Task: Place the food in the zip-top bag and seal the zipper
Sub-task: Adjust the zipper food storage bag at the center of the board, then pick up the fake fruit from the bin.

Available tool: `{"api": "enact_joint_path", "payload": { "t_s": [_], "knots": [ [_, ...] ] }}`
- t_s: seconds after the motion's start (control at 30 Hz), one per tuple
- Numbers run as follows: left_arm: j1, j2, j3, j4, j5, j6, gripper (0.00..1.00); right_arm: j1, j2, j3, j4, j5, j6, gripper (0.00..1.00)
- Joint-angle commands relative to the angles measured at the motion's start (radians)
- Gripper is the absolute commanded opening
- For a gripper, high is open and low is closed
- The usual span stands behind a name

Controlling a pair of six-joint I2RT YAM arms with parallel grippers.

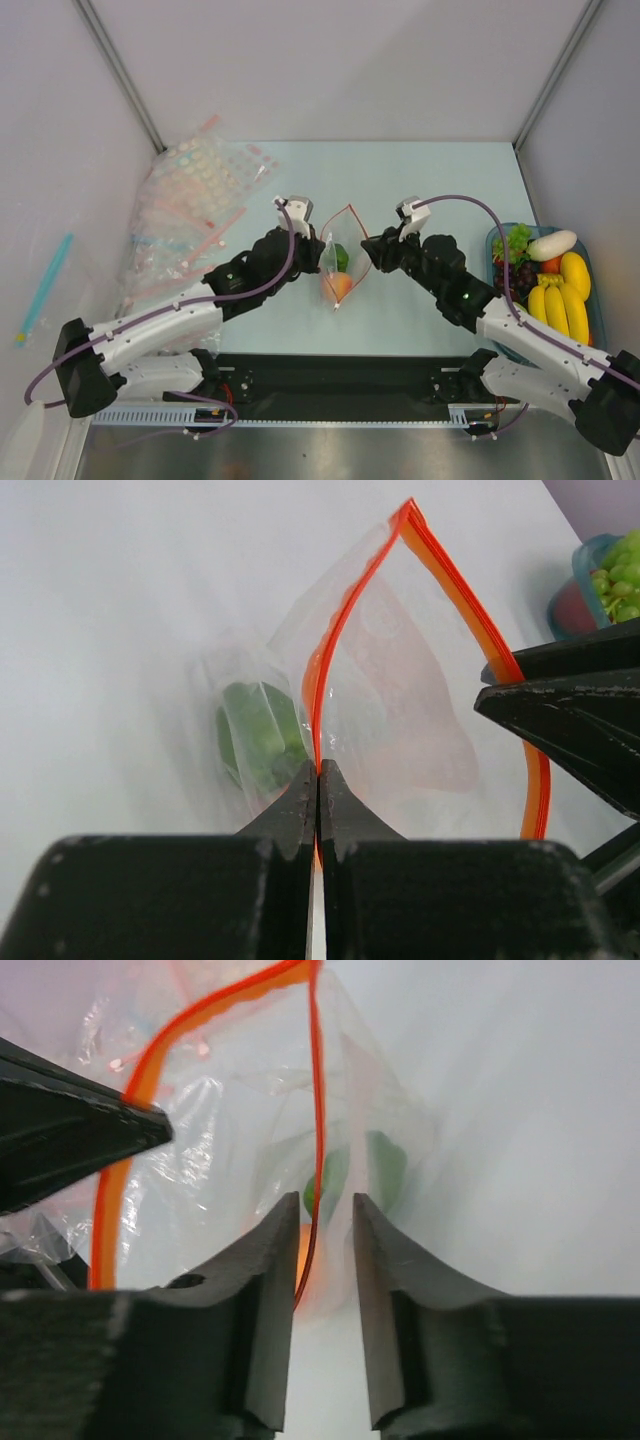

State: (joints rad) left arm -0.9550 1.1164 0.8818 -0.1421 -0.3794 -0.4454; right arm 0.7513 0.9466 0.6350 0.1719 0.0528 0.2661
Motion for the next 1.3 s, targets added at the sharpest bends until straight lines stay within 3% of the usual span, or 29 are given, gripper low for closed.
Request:
{"api": "enact_joint_path", "payload": {
  "t_s": [0.0, 0.1, 0.23, 0.37, 0.47, 0.5, 0.57, 0.63, 0.73, 0.77, 0.8, 0.83, 0.87, 0.97, 1.0, 1.07, 1.27],
  "knots": [
    [0.004, -0.076, 0.055, -0.033, -0.104, 0.023, 0.00, 0.005, 0.020, 0.026, 0.015, 0.019, -0.021, 0.35],
    [0.004, -0.138, 0.029, -0.024, -0.174, 0.050, 0.00, 0.005, 0.032, 0.031, 0.015, 0.030, -0.019, 0.54],
    [0.002, -0.159, -0.004, 0.038, -0.128, 0.056, 0.01, 0.003, 0.017, 0.028, 0.006, 0.051, -0.018, 0.61],
    [0.004, -0.086, 0.023, 0.029, -0.086, 0.057, 0.00, 0.003, -0.028, 0.015, -0.012, 0.165, -0.002, 0.64],
    [0.004, -0.058, 0.045, 0.013, -0.061, 0.057, 0.00, 0.003, -0.049, 0.014, -0.057, 0.315, 0.031, 0.69],
    [0.004, -0.052, 0.043, 0.015, -0.052, 0.056, 0.00, 0.003, -0.057, 0.009, -0.069, 0.419, 0.045, 0.81],
    [0.004, -0.050, 0.039, 0.024, -0.047, 0.056, 0.00, 0.002, -0.078, -0.006, -0.107, 0.543, 0.099, 0.96],
    [0.004, -0.053, 0.039, 0.024, -0.042, 0.056, 0.00, -0.003, -0.091, -0.012, -0.144, 0.750, 0.160, 1.00],
    [0.004, -0.052, 0.034, 0.033, -0.021, 0.053, 0.01, -0.046, -0.085, 0.034, -0.355, 0.987, 0.382, 1.00],
    [0.004, -0.044, 0.031, 0.038, -0.016, 0.053, 0.01, -0.076, -0.063, 0.098, -0.559, 1.034, 0.598, 1.00],
    [0.004, -0.038, 0.034, 0.038, -0.013, 0.054, 0.01, -0.096, -0.048, 0.148, -0.686, 1.099, 0.716, 1.00],
    [0.004, -0.032, 0.042, 0.023, -0.015, 0.053, 0.00, -0.111, -0.023, 0.196, -0.821, 1.119, 0.837, 1.00],
    [0.004, -0.021, 0.054, 0.018, -0.016, 0.054, 0.00, -0.133, 0.021, 0.295, -1.100, 1.124, 1.103, 1.00],
    [0.004, -0.024, 0.049, 0.015, -0.003, 0.051, 0.00, -0.129, 0.098, 0.389, -1.514, 1.133, 1.381, 1.00],
    [0.004, -0.027, 0.045, 0.021, 0.000, 0.051, 0.00, -0.125, 0.104, 0.411, -1.579, 1.122, 1.486, 1.00],
    [0.004, -0.030, 0.039, 0.032, -0.003, 0.051, 0.00, -0.128, 0.106, 0.404, -1.688, 1.107, 1.551, 1.00],
    [0.004, -0.027, 0.042, 0.027, -0.003, 0.053, 0.00, -0.211, -0.074, 0.261, -1.690, 1.015, 1.504, 1.00]
  ]
}}
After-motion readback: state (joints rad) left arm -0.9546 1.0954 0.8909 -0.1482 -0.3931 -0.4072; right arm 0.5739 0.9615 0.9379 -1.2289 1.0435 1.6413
